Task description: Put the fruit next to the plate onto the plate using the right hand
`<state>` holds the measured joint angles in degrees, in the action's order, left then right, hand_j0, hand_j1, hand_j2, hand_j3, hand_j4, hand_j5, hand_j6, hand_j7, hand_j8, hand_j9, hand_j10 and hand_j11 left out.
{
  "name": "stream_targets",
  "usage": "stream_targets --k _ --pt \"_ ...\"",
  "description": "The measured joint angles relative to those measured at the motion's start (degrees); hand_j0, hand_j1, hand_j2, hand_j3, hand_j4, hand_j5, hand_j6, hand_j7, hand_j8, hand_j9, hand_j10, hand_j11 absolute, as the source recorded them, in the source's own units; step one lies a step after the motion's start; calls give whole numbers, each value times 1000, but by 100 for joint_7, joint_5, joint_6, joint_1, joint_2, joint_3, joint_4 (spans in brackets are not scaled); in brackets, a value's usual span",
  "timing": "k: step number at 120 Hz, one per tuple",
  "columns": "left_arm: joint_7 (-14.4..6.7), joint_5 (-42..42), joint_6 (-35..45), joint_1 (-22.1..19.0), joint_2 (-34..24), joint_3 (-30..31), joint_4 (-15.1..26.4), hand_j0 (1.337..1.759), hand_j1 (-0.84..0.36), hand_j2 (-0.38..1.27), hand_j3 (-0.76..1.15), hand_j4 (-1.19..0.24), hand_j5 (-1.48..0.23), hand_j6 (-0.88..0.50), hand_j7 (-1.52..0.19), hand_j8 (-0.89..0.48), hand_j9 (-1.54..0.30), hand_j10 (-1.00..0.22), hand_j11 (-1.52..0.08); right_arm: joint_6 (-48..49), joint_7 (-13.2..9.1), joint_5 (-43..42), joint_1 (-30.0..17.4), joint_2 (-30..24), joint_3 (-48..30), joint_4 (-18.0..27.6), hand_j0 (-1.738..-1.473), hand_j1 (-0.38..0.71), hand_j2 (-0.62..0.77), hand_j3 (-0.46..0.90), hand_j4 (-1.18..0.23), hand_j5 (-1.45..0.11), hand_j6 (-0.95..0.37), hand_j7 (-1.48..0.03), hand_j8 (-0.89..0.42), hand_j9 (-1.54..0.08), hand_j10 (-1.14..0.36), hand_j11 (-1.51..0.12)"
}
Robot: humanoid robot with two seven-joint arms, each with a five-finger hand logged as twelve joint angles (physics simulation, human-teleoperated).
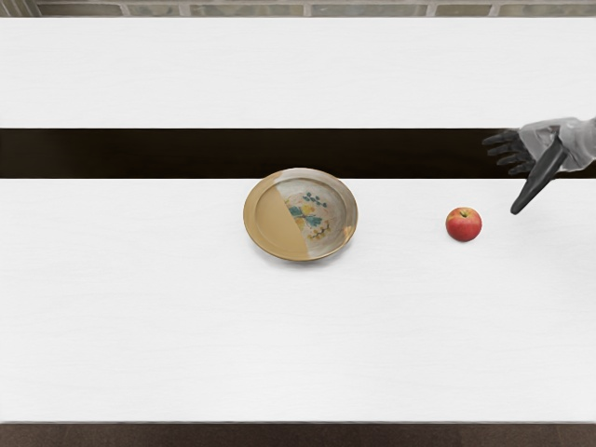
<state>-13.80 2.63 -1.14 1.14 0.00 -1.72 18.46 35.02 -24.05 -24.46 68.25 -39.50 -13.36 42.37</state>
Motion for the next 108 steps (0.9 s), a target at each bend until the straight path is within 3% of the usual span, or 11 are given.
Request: stream_targets --k 33,45,55,65,108 --pt "0 0 0 0 0 4 0 1658 349 0 0 0 0 0 0 0 0 0 0 0 -70 119 -21 129 59 18 -1658 -325 -4 0 -23 -27 -23 -27 -23 -27 -22 -27" --pt "0 -1 0 0 0 4 0 1658 349 0 0 0 0 0 0 0 0 0 0 1 -373 -88 155 128 131 111 -1658 -323 -4 0 -25 -29 -25 -29 -25 -29 -24 -29" --pt "0 -1 0 0 0 4 -1 1658 349 0 0 0 0 0 0 0 0 0 0 1 -756 -338 478 120 149 345 -1658 -322 -4 0 -26 -30 -26 -30 -26 -30 -25 -30" --pt "0 0 0 0 0 4 0 1658 349 0 0 0 0 0 0 0 0 0 0 0 -943 -499 716 172 154 519 -1658 -323 -4 0 -25 -30 -26 -29 -25 -29 -24 -29" --pt "0 0 1 -9 0 5 -1 1658 349 0 0 0 0 0 0 0 0 0 0 -1935 -1090 -1844 948 502 719 2407 -1658 -321 -4 0 -27 -31 -28 -31 -27 -31 -26 -31"
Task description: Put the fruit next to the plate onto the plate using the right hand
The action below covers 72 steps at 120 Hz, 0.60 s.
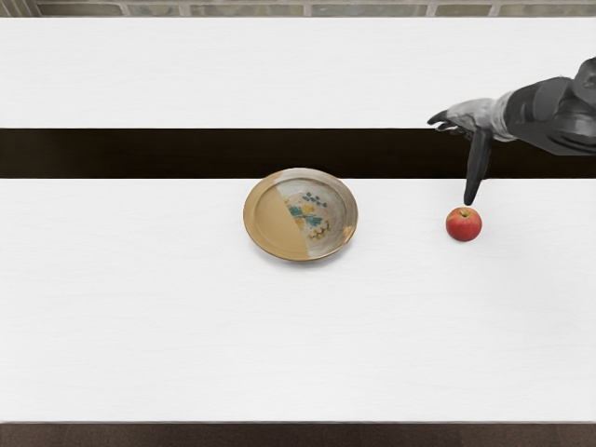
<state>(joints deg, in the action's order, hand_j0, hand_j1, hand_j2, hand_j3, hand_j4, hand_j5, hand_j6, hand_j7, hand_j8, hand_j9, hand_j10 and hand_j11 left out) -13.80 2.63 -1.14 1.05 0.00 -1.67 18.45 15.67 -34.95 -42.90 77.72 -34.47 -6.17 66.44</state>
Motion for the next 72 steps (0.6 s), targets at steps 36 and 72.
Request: stream_targets --k 36,72 --pt "0 0 -1 0 0 0 1 1658 349 0 0 0 0 0 0 0 0 0 0 -1085 -5 -248 -15 -212 747 1084 -1658 -203 -23 0 -126 -160 -128 -160 -127 -160 -125 -160" --pt "0 -1 0 9 0 0 0 1658 349 0 0 0 0 0 0 0 0 0 0 -1938 -5 -773 -114 -554 1277 1859 -1658 -140 -33 0 -180 -229 -181 -228 -180 -229 -179 -229"
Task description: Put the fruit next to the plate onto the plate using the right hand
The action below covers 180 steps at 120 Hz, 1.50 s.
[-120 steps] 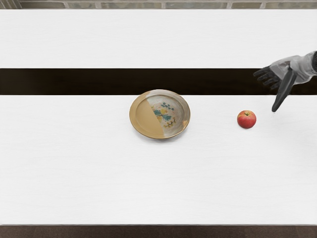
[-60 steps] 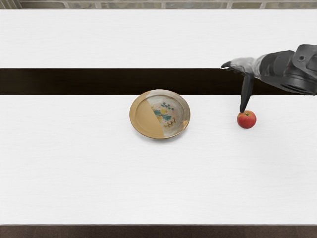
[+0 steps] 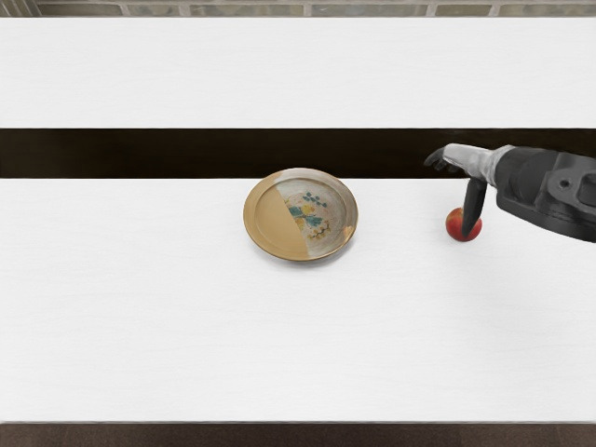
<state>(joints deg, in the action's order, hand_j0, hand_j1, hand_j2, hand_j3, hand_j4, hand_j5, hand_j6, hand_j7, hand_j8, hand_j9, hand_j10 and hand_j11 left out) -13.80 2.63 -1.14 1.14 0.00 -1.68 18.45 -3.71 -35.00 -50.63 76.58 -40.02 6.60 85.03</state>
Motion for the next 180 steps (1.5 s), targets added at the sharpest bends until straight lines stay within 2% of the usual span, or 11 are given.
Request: stream_targets --k 27,50,101,139,180 --pt "0 -2 0 -8 0 0 1 1658 349 0 0 0 0 0 0 0 0 0 0 -255 0 -97 -155 -93 266 158 -1658 -127 -35 0 -190 -243 -192 -242 -191 -243 -190 -243" --pt "0 -2 0 0 0 0 1 1658 349 0 0 0 0 0 0 0 0 0 0 -393 0 -293 -367 -13 295 -16 -1658 -123 -35 0 -194 -248 -196 -247 -195 -248 -194 -247" --pt "0 -1 0 -2 0 0 0 1658 349 0 0 0 0 0 0 0 0 0 0 -424 0 -461 -394 257 514 -209 -1658 -106 -38 0 -208 -266 -210 -265 -209 -266 -207 -265" --pt "0 -1 0 -9 0 0 1 1658 349 0 0 0 0 0 0 0 0 0 0 -1045 0 -745 -505 402 740 -320 -1658 -73 -44 0 -236 -302 -238 -302 -236 -302 -235 -302" --pt "0 -7 0 -4 0 0 1 1658 349 0 0 0 0 0 0 0 0 0 0 -1157 0 -764 -608 474 751 -388 -1658 77 -68 0 -360 -464 -361 -463 -360 -464 -359 -464"
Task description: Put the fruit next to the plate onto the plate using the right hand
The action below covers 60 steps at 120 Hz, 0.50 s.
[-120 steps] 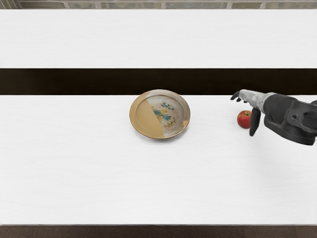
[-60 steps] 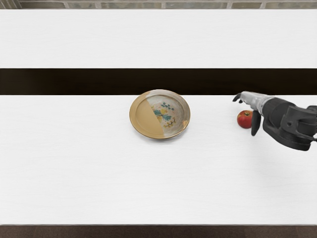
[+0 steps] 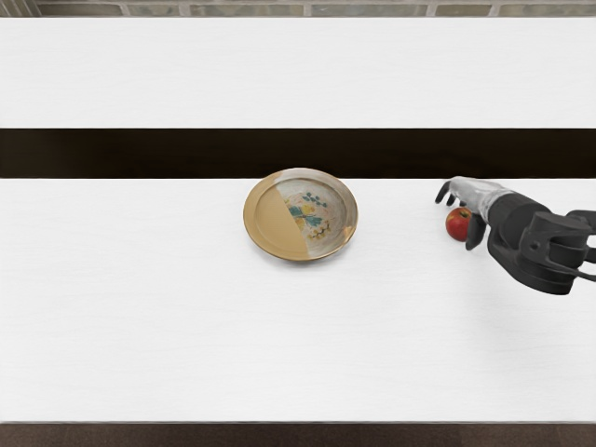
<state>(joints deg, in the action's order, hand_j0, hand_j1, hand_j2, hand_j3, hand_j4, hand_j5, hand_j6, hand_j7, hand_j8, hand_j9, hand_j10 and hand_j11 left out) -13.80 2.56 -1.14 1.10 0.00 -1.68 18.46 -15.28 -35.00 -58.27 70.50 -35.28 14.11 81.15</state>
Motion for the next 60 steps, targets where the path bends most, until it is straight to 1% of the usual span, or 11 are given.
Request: stream_targets --k 27,37,45,53,60 --pt "0 -1 0 -4 0 0 -1 1658 349 0 0 0 0 0 0 0 0 0 0 -1 -1 12 -9 3 -33 -2 -1658 179 -52 0 -456 -593 -458 -591 -457 -592 -456 -592" --pt "0 -2 0 -4 0 0 0 1658 349 0 0 0 0 0 0 0 0 0 0 0 -2 30 -13 3 -41 -3 -1657 209 -26 0 -497 -651 -501 -647 -428 -651 -497 -650" --pt "0 -1 0 -4 0 0 0 1658 349 0 0 0 0 0 0 0 0 0 0 3 -5 39 -15 3 -48 -4 -1655 218 7 0 -540 -709 -499 -703 -407 -711 -540 -710" --pt "0 -1 0 -4 0 0 -1 1658 349 0 0 0 0 0 0 0 0 0 0 3 -5 48 -17 4 -53 -19 -1653 229 77 0 -591 -774 -502 -769 -396 -778 -589 -777" --pt "0 -1 1 -4 0 0 0 1658 349 0 0 0 0 0 0 0 0 0 0 3 -5 53 -17 19 -56 -37 -1652 226 116 0 -630 -824 -515 -819 -396 -831 -595 -830"
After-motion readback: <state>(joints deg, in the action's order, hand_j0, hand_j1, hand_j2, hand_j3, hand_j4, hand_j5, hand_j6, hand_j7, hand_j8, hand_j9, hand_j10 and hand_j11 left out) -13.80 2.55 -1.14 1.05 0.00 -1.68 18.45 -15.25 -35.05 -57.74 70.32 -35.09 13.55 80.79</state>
